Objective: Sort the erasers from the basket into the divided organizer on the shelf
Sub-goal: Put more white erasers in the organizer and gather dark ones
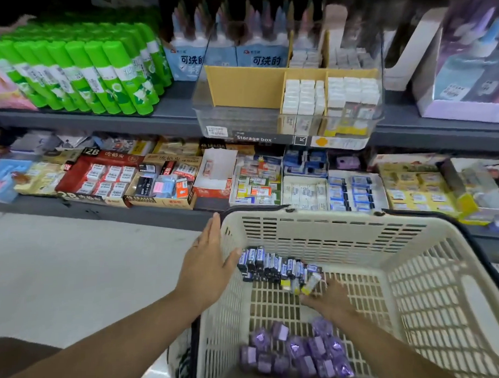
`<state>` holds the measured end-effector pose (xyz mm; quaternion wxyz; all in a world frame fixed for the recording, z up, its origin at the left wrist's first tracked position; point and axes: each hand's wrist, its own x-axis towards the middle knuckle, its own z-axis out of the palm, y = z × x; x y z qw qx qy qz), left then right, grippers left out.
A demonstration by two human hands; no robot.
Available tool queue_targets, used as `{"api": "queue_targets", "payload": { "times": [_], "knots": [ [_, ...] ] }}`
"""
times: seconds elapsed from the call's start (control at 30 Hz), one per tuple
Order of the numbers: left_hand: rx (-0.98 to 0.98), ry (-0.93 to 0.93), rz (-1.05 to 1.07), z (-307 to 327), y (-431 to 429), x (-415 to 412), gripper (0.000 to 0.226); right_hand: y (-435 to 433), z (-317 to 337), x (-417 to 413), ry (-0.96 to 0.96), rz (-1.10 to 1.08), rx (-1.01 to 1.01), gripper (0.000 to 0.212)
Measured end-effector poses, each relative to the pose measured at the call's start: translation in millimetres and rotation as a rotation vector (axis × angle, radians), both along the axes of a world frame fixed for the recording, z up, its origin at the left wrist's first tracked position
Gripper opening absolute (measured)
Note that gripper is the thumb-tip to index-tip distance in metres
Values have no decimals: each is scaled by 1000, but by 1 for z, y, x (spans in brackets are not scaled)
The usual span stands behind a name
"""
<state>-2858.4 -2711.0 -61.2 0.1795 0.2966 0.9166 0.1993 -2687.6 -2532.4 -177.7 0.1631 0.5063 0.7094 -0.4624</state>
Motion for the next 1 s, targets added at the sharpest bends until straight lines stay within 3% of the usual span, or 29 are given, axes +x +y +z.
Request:
{"api": "queue_targets", "payload": {
  "times": [0.07, 0.2, 0.37, 0.57, 0.77, 1.0],
  "knots": [
    [76, -13, 30, -6, -3, 3, 80, -1, -19, -10, -31, -51, 15, 53],
    [96, -2, 45, -10, -4, 2, 79, 0, -32, -31, 3, -209, 98, 83],
    [121, 7, 41, -10, -3, 2, 77, -14, -42, -50, 24, -336, 97, 90],
    [124, 24, 47, -10, -2, 2, 77, -41, -44, -68, -93, -435, 174, 111],
    [125, 21, 49, -13, -3, 0, 76, -42, -55, -55, 34, -340, 247, 97],
    [124, 20, 29, -15, -3, 0, 76, -25, -60, -42, -39, -73, 381, 76]
  ]
}}
